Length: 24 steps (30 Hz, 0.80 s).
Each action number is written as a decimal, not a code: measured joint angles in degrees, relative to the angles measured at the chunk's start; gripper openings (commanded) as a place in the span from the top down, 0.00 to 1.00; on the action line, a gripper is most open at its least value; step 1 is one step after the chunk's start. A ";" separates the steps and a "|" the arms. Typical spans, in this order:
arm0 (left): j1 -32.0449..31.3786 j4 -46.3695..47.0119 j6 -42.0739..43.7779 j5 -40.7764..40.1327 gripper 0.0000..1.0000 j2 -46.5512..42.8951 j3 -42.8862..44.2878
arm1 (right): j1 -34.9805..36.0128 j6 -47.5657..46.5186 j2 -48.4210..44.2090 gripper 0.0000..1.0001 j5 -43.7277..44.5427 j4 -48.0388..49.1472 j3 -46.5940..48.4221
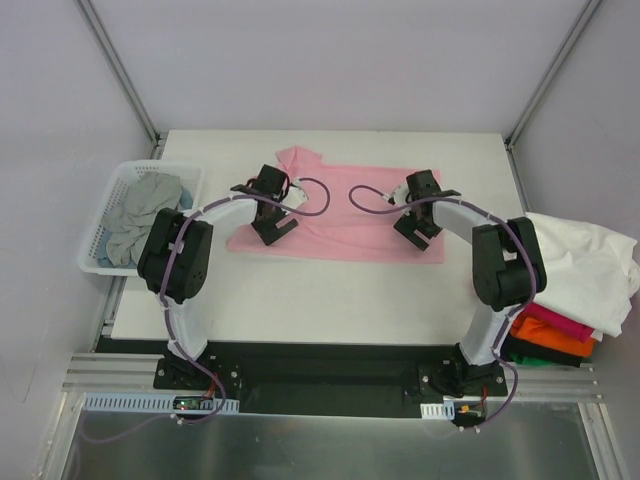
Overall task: Fold and stack the t-shirts
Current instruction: Grap the side of the flattened tshirt furthest away from the robot with both arms
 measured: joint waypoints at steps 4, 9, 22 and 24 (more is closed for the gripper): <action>-2.99 -1.11 -1.31 -1.01 0.01 -4.09 -5.18 | 1.01 0.20 -5.11 0.04 -0.02 -0.92 -6.40; -6.34 -1.95 -3.69 -2.14 0.01 -9.55 -11.93 | 3.37 0.81 -10.75 0.04 0.00 -1.81 -13.05; -11.04 -5.07 -8.76 -2.78 0.01 -22.21 -25.14 | 9.11 4.72 -20.44 0.04 -0.09 -4.85 -21.68; -11.41 -6.23 -9.22 -2.75 0.01 -23.47 -25.94 | 9.27 4.92 -21.27 0.04 -0.04 -5.07 -21.68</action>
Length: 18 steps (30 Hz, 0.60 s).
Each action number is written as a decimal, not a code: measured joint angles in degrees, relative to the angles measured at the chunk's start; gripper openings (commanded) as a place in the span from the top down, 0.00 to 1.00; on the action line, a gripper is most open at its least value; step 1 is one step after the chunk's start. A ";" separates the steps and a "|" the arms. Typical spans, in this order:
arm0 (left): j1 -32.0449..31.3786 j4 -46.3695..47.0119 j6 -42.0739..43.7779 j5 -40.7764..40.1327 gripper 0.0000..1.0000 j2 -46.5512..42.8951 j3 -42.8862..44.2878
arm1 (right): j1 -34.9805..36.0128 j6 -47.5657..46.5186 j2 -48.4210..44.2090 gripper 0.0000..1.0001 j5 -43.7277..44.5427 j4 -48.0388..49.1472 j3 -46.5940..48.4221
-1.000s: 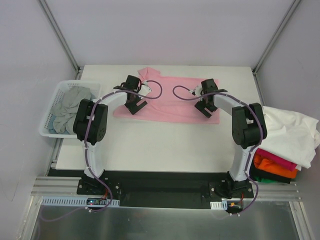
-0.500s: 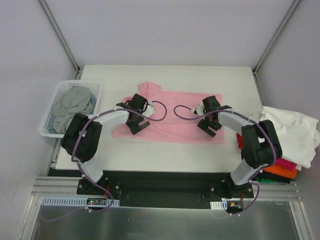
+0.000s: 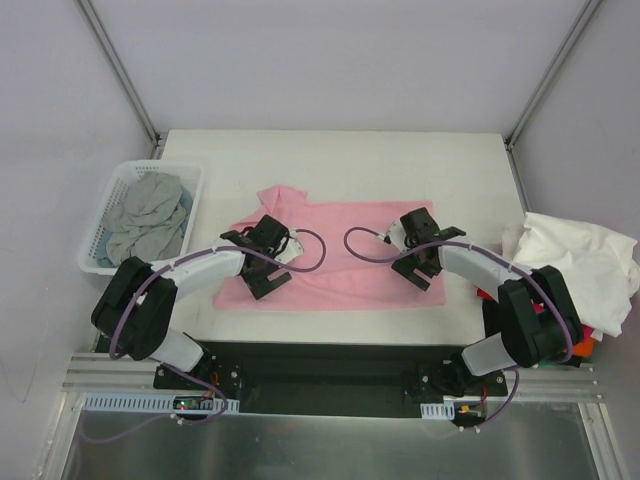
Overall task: Fold and stack the t-shirts
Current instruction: Grap the side of the flattened tshirt furthest away from the robot with both arms
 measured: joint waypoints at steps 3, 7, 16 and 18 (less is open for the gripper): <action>-0.02 -1.75 -0.15 0.11 0.01 -1.68 -0.09 | 0.02 0.02 -1.11 0.04 0.28 -0.35 0.37; 0.00 -3.54 0.09 0.70 0.01 -3.91 3.69 | 0.02 0.04 -1.18 0.04 0.74 -1.18 4.11; 1.86 1.22 4.87 1.27 0.01 0.61 19.52 | -2.36 0.04 5.68 0.03 1.77 0.59 20.65; 4.17 2.62 5.79 2.27 0.01 5.62 23.61 | -4.15 0.17 11.58 0.03 1.70 1.33 26.23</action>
